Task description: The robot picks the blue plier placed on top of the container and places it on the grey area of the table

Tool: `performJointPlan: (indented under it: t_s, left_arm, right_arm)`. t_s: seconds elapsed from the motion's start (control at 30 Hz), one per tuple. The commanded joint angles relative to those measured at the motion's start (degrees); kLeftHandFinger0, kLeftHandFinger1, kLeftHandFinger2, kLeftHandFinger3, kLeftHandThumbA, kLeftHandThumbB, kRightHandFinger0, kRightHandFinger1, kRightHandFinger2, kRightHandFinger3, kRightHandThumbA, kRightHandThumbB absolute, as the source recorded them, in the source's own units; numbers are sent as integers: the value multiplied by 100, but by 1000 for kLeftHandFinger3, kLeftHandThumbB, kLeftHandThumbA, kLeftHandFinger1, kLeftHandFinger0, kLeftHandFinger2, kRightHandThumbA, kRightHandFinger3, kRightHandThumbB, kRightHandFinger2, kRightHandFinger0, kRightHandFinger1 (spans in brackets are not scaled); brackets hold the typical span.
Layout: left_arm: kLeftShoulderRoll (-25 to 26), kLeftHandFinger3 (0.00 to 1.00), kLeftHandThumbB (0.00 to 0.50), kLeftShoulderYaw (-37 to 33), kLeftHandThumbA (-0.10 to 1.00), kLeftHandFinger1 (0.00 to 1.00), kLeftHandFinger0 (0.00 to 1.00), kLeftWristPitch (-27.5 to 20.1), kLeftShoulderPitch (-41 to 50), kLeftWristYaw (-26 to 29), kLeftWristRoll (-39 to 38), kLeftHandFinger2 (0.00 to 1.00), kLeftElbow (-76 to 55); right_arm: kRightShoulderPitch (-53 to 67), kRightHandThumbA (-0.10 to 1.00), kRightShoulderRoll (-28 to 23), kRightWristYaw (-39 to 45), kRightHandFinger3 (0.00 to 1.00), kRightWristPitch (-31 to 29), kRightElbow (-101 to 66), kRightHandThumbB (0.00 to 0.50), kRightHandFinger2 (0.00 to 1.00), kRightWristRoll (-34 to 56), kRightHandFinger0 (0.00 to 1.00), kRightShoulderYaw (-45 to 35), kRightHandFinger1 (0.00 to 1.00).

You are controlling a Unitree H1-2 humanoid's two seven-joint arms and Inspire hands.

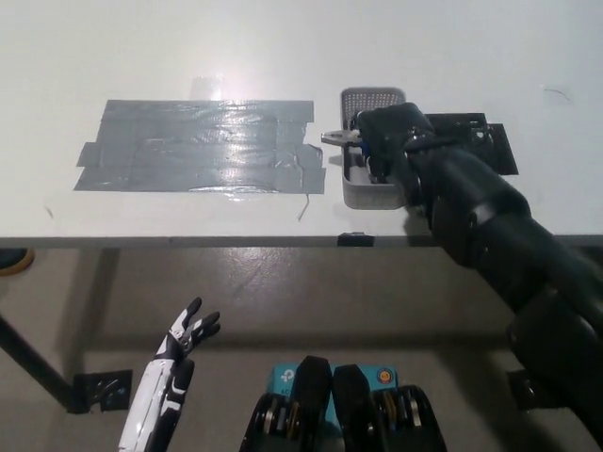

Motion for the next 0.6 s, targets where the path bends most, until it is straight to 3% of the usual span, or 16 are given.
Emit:
performJointPlan:
  t_s: [0.0,0.07,0.17,0.27,0.3,0.37,0.4,0.47,0.53,0.57]
  left_arm:
    - [76,987,31,-1,1000,857,1000,-100,-99,-64,43,850,-95]
    - [79,960,46,-13,1000,850,1000,12,-81,-106,-15,832,-142]
    - [70,897,64,-35,1000,815,1000,41,-75,-75,103,792,-141]
    - [66,857,67,-36,1000,784,987,-12,-80,-64,76,759,-110]
    - [70,844,72,-38,1000,778,965,-11,-79,-68,75,754,-105]
    - [83,828,82,-38,1000,763,939,-18,-92,-56,141,736,-99]
    - [83,823,95,-37,1000,758,934,-14,-96,-62,121,731,-93]
    - [77,809,102,-51,1000,740,919,-20,-92,-85,77,713,-93]
    - [81,805,89,-64,1000,721,899,-58,-91,-95,62,704,-78]
    - [81,802,93,-65,1000,714,890,-86,-87,-88,68,699,-70]
  right_arm:
    - [192,-86,-405,-1127,624,-238,264,328,6,-466,0,196,0]
    - [217,-100,-448,-1366,594,-329,288,287,16,-509,0,235,0]
    - [198,-100,-527,-1676,543,-467,255,285,25,-510,0,238,15]
    - [141,-95,-547,-1840,557,-542,255,326,207,-534,0,243,151]
    - [103,-83,-572,-1901,616,-625,228,348,301,-533,0,229,194]
    - [18,-100,-601,-2067,608,-732,210,357,450,-549,25,208,298]
    - [-51,-100,-601,-2069,595,-688,228,325,457,-618,1,256,276]
    - [-192,-100,-635,-2154,572,-715,209,263,582,-672,0,275,268]
    - [-328,-100,-660,-2140,410,-724,177,208,735,-698,0,263,333]
    - [-380,-100,-660,-2103,385,-704,161,203,772,-715,0,249,357]
